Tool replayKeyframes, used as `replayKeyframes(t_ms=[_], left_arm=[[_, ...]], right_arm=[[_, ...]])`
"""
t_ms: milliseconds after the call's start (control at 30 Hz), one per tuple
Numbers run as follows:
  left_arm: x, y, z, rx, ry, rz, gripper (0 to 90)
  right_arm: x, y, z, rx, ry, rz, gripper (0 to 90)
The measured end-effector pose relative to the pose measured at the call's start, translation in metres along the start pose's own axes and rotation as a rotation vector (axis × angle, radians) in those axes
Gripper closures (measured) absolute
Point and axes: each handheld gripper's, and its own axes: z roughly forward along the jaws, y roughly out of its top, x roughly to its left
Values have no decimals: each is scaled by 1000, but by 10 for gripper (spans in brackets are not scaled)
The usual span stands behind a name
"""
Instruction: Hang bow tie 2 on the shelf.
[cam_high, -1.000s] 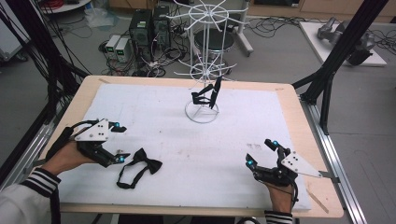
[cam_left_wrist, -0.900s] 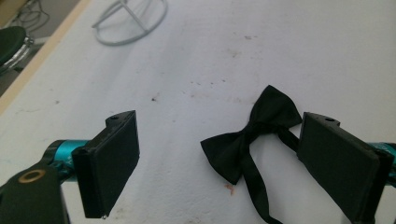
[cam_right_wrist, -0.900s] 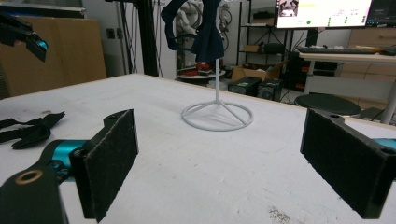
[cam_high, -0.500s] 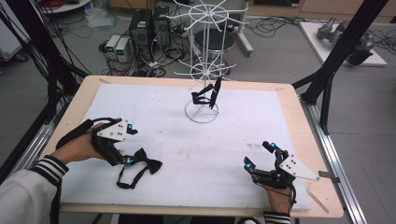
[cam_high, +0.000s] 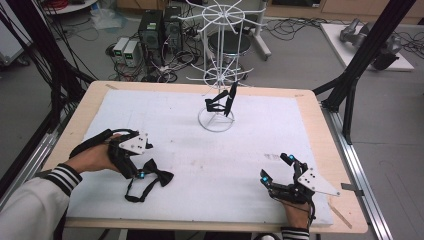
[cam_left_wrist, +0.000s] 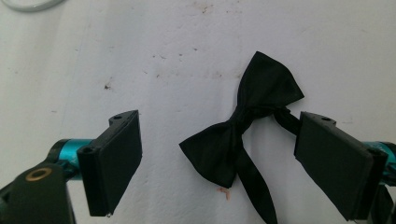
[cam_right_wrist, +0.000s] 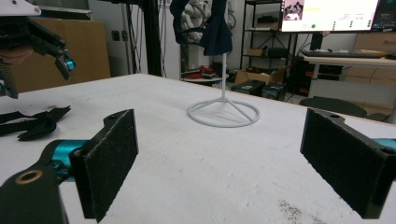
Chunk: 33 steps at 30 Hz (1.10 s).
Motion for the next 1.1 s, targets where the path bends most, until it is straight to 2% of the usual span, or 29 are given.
replayKeyframes(t_ms=[67,333,433,533,667,767,833,967,1033,1100], left_arm=[[1,2,2,9,-7,20,161],[4,7,12,39,-39,36,196],[4,8,16,68,-51,48,207],[4,8,21,92,-76,70,245],[3,8,27,108,-86,83,260],[4,9,30,130,-102,109,294],[4,8,32,138,-113,106,319],[5,8,33,148,-111,116,363],[5,9,34,165,-94,127,391],[5,9,35,165,-109,132,420]], right_arm=[[0,-2,1,3,1,-1,106],[1,-5,1,6,-1,-5,107],[1,-6,1,6,-3,7,107],[0,-7,1,2,-3,10,107],[0,-8,1,-1,-2,4,107],[0,-8,1,-2,-3,11,107],[0,-8,1,-3,-5,10,107],[0,-9,1,-3,2,16,107],[0,-9,1,-8,0,12,107],[-1,-9,1,-10,-1,14,107]])
